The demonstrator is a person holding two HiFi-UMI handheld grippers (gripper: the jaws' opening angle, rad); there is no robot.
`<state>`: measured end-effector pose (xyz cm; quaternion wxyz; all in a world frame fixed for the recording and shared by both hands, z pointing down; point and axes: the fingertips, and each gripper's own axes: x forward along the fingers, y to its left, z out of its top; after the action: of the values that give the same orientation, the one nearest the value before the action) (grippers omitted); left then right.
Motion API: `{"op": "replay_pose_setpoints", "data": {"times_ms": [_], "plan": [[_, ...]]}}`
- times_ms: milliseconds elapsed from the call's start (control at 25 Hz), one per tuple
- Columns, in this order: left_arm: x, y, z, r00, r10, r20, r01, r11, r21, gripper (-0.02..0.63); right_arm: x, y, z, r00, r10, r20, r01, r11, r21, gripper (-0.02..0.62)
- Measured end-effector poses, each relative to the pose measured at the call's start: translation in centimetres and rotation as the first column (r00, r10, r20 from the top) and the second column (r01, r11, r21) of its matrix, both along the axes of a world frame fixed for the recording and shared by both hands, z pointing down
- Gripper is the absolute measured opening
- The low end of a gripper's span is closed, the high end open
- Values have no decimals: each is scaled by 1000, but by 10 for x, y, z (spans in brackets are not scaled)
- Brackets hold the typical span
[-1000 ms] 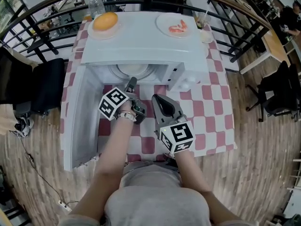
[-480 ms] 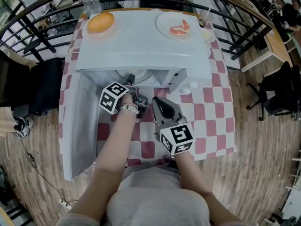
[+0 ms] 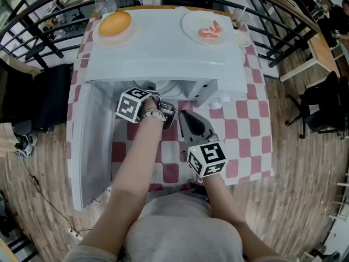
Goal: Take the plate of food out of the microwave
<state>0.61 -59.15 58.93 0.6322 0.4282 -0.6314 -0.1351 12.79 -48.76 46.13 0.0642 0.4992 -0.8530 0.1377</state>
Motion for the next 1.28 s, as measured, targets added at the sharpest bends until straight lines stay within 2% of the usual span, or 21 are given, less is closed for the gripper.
{"op": "replay_pose_setpoints", "data": {"times_ms": [280, 640, 880, 1280], "plan": [[-2, -3, 6, 999, -40, -37, 39, 999, -21, 319, 3, 0, 0, 1000, 0, -11, 0, 1000, -1, 25], [-4, 7, 3, 998, -18, -68, 19, 1000, 13, 276, 5, 2, -5, 1000, 13, -15, -13, 1000, 10, 25], [-4, 13, -3, 998, -6, -63, 8, 999, 34, 216, -2, 6, -8, 1000, 1, -17, -1, 1000, 20, 25], [-6, 23, -13, 994, -3, -108, 12, 996, 83, 93, -8, 12, -14, 1000, -7, -11, 7, 999, 34, 25]]}}
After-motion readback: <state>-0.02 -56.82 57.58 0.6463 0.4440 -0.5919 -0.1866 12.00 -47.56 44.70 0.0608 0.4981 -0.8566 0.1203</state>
